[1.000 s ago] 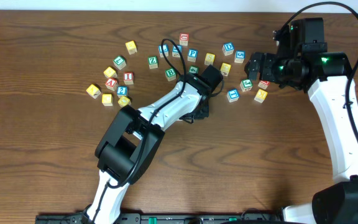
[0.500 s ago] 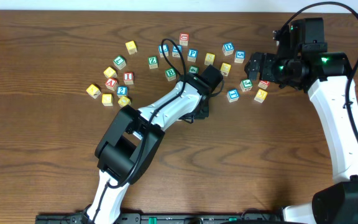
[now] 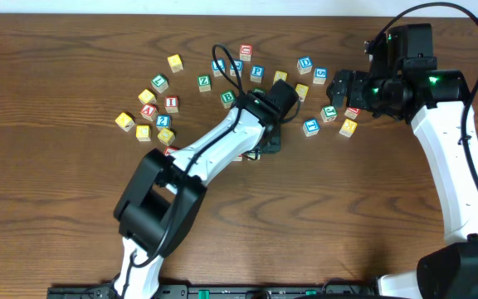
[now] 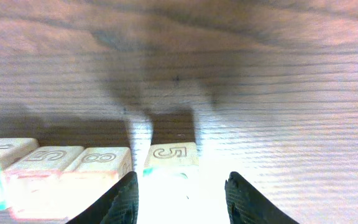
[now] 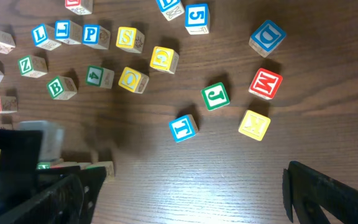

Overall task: Spell out NEURIPS
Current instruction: 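Lift the left gripper up and away from the row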

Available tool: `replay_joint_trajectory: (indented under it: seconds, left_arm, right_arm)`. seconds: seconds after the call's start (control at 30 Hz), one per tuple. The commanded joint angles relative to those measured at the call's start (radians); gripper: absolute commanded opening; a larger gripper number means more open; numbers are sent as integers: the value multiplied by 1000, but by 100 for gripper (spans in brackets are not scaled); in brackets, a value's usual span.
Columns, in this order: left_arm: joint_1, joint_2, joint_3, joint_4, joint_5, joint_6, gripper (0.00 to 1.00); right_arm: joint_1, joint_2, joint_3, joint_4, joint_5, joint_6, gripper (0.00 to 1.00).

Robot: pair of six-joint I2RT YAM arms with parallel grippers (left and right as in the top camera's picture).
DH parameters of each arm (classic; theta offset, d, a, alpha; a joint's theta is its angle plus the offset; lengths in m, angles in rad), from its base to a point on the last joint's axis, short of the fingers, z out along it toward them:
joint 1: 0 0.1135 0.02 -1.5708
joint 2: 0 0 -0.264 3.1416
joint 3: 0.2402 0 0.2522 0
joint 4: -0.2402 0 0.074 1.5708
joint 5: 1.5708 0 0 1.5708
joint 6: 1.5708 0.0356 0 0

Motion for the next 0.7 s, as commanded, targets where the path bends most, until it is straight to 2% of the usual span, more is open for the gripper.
replay_joint_trajectory:
  seconds: [0.0, 0.2, 0.27, 0.33, 0.67]
  left_arm:
    - [5, -74, 30, -6, -10, 58, 44]
    - [33, -189, 30, -17, -10, 95, 43]
    - [54, -232, 30, -24, -10, 109, 36]
    - [76, -267, 30, -32, -14, 116, 34]
    - [234, -403, 30, -126, -26, 128, 32]
  right_arm:
    - [5, 0, 18, 0, 1, 8, 99]
    - [5, 0, 18, 0, 1, 8, 99]
    - [5, 0, 18, 0, 1, 8, 99]
    - [5, 0, 18, 0, 1, 8, 99]
    - [5, 0, 18, 0, 1, 8, 99]
